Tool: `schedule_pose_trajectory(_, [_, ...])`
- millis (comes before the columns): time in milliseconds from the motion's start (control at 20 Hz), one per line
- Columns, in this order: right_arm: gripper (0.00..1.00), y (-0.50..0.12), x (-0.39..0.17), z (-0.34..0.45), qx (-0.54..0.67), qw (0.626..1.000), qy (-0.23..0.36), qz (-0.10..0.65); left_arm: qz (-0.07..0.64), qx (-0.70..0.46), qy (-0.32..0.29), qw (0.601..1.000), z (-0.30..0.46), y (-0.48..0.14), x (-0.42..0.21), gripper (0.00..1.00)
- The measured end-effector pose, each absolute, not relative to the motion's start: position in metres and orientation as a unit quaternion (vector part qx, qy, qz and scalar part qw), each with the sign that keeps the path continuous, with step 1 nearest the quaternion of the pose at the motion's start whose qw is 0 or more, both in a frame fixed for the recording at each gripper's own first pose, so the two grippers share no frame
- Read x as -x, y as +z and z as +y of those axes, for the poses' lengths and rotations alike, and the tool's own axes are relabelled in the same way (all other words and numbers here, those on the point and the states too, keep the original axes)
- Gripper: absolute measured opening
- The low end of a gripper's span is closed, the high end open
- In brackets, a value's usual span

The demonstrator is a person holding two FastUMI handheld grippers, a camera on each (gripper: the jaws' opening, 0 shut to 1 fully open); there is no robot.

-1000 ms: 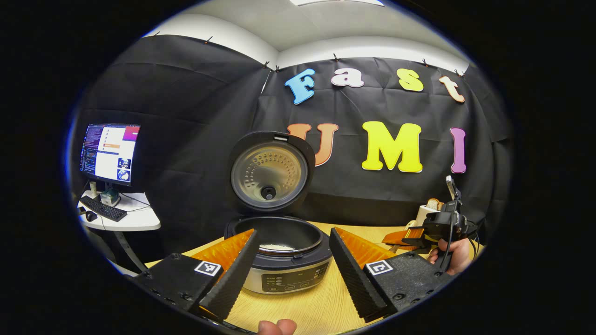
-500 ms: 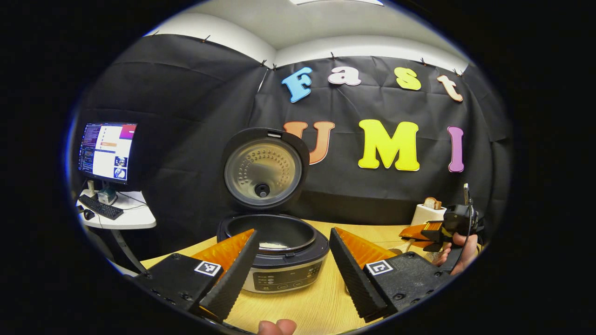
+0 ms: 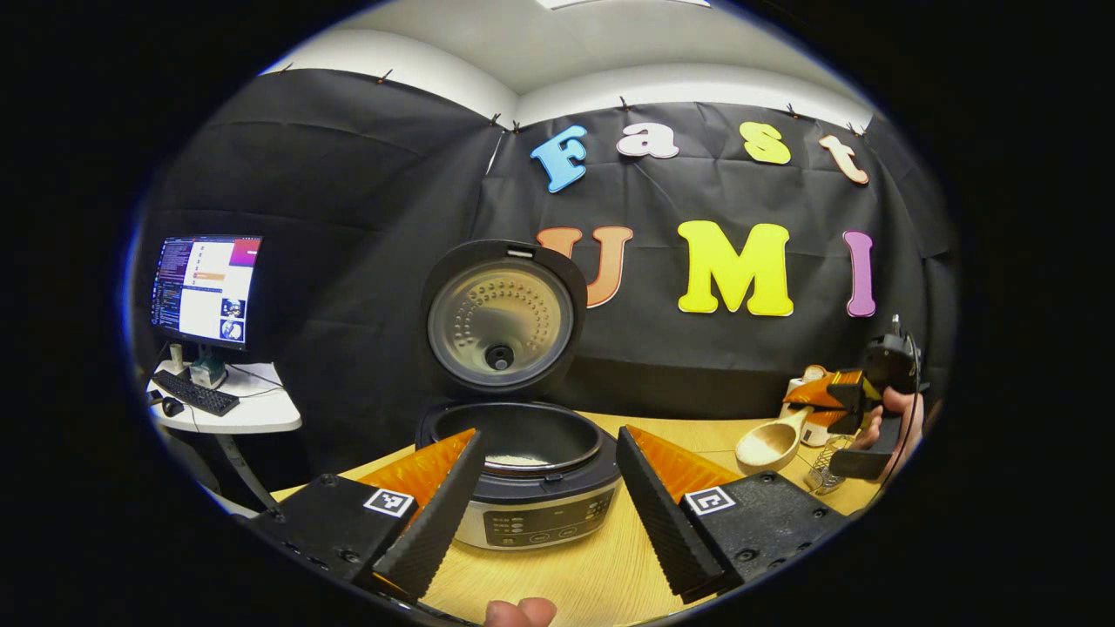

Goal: Close the left gripper, press the button to open the rice cooker; take a wooden spoon from the chopstick holder with the right hand, scoop a spoonful of rice and pour it into the rice cooker, then put the wooden spoon back into the chopstick holder.

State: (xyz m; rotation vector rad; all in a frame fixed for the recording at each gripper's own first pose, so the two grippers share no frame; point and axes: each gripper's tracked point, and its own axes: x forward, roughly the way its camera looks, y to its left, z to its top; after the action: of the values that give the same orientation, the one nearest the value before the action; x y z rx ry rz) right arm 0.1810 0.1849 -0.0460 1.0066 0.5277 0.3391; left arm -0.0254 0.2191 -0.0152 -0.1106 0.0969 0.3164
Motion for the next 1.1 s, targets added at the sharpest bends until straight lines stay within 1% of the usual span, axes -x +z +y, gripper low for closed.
schedule_pose_trajectory(100, [0.00, -0.027, -0.189, 0.196, -0.473, 0.831, 0.169, 0.240, 0.052, 0.054, 0.159, 0.984, 0.224, -0.017, 0.027, 0.97])
schedule_pose_trajectory(150, [0.00, -0.019, -0.193, 0.203, -0.471, 0.831, 0.171, 0.240, 0.055, 0.051, 0.160, 0.984, 0.226, -0.018, 0.029, 1.00])
schedule_pose_trajectory(200, [0.00, -0.012, -0.197, 0.212, -0.469, 0.831, 0.176, 0.240, 0.055, 0.047, 0.162, 0.984, 0.229, -0.017, 0.030, 0.97])
schedule_pose_trajectory(300, [0.01, 0.007, -0.200, 0.237, -0.467, 0.830, 0.194, 0.236, 0.054, 0.040, 0.163, 0.984, 0.233, -0.015, 0.033, 0.97])
schedule_pose_trajectory(400, [0.00, 0.024, -0.204, 0.263, -0.466, 0.827, 0.213, 0.232, 0.054, 0.039, 0.154, 0.986, 0.235, -0.016, 0.033, 0.97])
schedule_pose_trajectory(600, [0.00, 0.045, -0.202, 0.328, -0.453, 0.822, 0.248, 0.238, 0.055, 0.030, 0.185, 0.981, 0.268, -0.016, 0.049, 0.97])
schedule_pose_trajectory(850, [0.01, 0.040, -0.195, 0.405, -0.416, 0.829, 0.275, 0.251, 0.058, 0.043, 0.211, 0.975, 0.293, -0.019, 0.063, 0.97])
schedule_pose_trajectory(1100, [0.00, 0.023, -0.194, 0.451, -0.330, 0.866, 0.284, 0.244, 0.058, 0.044, 0.225, 0.972, 0.305, -0.021, 0.068, 0.97])
